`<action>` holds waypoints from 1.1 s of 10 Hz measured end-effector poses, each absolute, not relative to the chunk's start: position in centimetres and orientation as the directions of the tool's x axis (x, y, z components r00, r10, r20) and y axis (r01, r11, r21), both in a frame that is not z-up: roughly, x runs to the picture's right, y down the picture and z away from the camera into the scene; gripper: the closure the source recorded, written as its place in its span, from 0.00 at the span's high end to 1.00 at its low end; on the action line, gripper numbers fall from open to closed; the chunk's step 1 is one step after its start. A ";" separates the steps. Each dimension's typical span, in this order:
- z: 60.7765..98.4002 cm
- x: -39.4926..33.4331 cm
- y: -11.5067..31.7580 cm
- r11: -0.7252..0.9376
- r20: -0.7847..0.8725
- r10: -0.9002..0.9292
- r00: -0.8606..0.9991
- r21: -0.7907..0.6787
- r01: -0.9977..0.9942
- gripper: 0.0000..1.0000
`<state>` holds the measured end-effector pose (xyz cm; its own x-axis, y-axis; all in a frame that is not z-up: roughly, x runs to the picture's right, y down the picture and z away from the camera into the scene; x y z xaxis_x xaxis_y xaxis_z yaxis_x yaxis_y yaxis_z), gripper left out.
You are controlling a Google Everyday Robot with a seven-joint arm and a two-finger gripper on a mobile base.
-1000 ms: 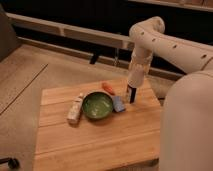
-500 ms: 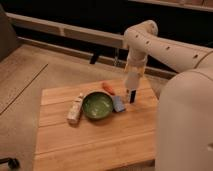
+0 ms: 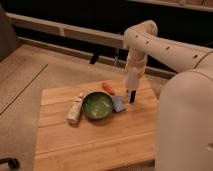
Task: Place the ceramic cup over the eraser
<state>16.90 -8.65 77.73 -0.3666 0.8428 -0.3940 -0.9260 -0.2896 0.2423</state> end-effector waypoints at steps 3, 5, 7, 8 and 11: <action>78.7 17.8 -7.9 -0.314 -0.395 0.830 -0.395 0.255 -0.915 0.00; 79.8 18.7 -7.1 -0.322 -0.399 0.820 -0.409 0.269 -0.908 0.00; 81.5 19.3 -5.9 -0.327 -0.410 0.810 -0.420 0.279 -0.903 0.00; 82.4 19.5 -5.4 -0.335 -0.415 0.803 -0.427 0.277 -0.901 0.00; 85.7 19.2 -3.8 -0.365 -0.455 0.774 -0.441 0.248 -0.897 0.00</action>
<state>19.24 -3.77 85.67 -0.4409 0.7739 -0.4546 -0.8972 -0.3655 0.2480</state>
